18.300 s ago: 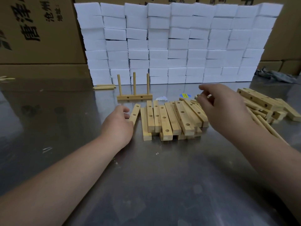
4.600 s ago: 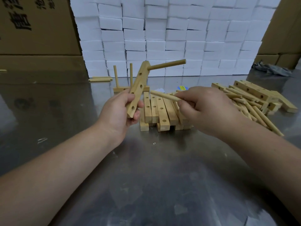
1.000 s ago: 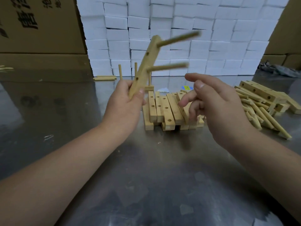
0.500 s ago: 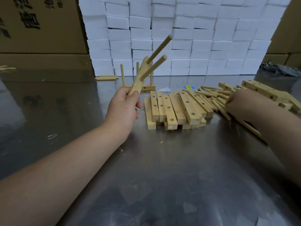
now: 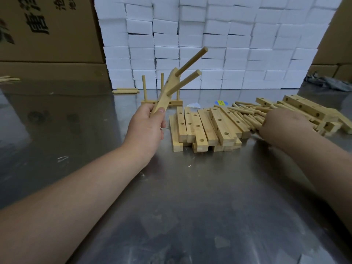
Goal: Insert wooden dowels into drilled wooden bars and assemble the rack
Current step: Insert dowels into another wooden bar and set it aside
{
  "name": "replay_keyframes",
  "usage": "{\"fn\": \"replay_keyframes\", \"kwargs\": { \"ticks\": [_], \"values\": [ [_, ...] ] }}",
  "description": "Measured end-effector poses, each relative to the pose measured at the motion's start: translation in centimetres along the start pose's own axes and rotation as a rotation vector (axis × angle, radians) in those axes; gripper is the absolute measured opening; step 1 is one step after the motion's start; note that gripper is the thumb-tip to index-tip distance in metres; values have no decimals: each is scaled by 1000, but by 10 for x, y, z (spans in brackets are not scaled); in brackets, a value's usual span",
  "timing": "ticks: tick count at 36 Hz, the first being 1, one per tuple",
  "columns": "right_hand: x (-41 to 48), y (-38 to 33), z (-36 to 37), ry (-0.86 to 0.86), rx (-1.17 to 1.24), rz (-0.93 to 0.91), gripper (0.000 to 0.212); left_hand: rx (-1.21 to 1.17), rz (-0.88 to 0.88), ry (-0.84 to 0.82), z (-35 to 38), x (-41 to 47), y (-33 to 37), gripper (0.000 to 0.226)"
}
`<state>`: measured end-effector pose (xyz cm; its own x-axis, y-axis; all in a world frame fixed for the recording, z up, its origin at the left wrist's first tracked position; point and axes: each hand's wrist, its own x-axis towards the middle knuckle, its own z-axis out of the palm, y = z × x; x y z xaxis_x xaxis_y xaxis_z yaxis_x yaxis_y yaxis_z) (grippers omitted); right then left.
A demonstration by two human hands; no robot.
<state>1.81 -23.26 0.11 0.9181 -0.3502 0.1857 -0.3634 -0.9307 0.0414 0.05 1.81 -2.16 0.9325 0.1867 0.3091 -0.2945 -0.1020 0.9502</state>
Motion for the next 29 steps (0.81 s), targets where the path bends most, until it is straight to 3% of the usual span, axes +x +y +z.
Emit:
{"fn": "replay_keyframes", "kwargs": {
  "ticks": [4,8,13,16,21,29],
  "values": [
    [-1,-2,-5,182,45,25,10,-32,-8,-21,0,0,1,23],
    [-8,-7,-15,348,350,-22,9,-196,-139,6,1,2,4,30],
    [-44,-16,-28,537,689,-382,15,-376,-211,-54,2,0,9,30],
    [-66,-25,-31,556,792,-626,19,-398,-209,-160,4,-4,11,25],
    [-79,-34,-29,556,718,-859,33,-449,-225,-280,10,-10,13,22],
    [-76,-39,-22,498,750,-883,29,-404,-220,-275,12,-14,13,21]
  ]
}}
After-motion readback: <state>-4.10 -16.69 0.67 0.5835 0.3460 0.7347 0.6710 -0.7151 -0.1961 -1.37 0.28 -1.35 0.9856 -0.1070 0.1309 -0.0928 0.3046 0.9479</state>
